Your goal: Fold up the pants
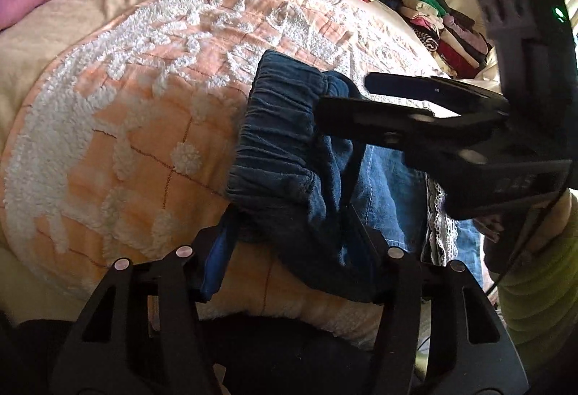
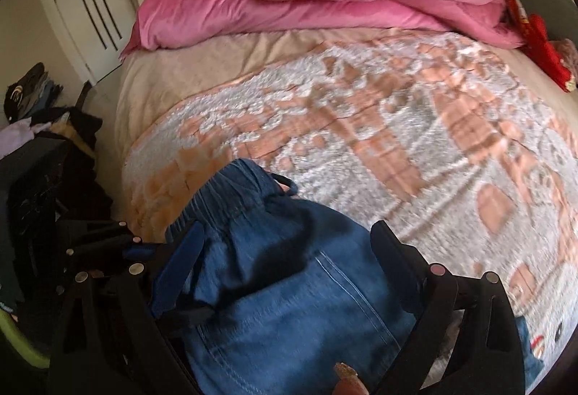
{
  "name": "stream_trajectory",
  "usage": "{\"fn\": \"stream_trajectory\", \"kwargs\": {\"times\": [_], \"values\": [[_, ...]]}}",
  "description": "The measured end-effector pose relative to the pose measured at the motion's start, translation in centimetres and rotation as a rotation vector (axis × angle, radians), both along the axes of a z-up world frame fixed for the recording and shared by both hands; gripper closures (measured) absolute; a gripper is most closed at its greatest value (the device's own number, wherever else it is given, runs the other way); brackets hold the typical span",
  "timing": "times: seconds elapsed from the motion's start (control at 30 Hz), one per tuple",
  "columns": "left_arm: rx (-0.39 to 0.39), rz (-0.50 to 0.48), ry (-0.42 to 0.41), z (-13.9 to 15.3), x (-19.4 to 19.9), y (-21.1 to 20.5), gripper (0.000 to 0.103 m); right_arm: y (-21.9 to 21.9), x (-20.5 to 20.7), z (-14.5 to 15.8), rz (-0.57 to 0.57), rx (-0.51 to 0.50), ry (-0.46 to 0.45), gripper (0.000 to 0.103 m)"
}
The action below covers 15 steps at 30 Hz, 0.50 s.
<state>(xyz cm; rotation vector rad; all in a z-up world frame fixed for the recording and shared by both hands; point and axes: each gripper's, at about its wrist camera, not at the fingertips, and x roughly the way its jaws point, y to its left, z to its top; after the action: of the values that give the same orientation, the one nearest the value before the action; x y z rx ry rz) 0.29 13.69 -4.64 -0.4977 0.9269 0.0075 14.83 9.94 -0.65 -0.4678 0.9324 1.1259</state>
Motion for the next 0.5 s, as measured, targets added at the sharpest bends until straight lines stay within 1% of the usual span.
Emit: {"fn": "stream_trajectory", "kwargs": {"times": [0.2, 0.23, 0.3, 0.37, 0.4, 0.47, 0.5], "values": [[-0.034, 0.001, -0.002, -0.2, 0.0, 0.4, 0.054, 2.0, 0.1, -1.8, 0.053, -0.027, 0.067, 0.011], [-0.040, 0.001, -0.002, -0.2, 0.0, 0.5, 0.054, 2.2, 0.1, -2.1, 0.060, -0.029, 0.076, 0.013], [-0.048, 0.000, -0.003, -0.2, 0.0, 0.5, 0.054, 2.6, 0.2, -2.7, 0.073, -0.030, 0.101, 0.024], [-0.058, 0.003, -0.001, -0.3, 0.0, 0.7, 0.054, 2.8, 0.2, -2.9, 0.095, -0.014, 0.125, 0.044], [-0.065, 0.004, -0.002, -0.4, 0.0, 0.7, 0.053, 2.8, 0.0, -2.8, 0.110, -0.002, 0.131, 0.047], [-0.089, 0.006, -0.009, -0.4, -0.2, 1.0, 0.048, 2.5, 0.0, -2.5, 0.108, 0.015, 0.139, 0.057], [-0.102, 0.007, -0.016, -0.3, -0.2, 1.1, 0.043, 2.0, 0.3, -2.2, 0.100, 0.036, 0.154, 0.060]]}}
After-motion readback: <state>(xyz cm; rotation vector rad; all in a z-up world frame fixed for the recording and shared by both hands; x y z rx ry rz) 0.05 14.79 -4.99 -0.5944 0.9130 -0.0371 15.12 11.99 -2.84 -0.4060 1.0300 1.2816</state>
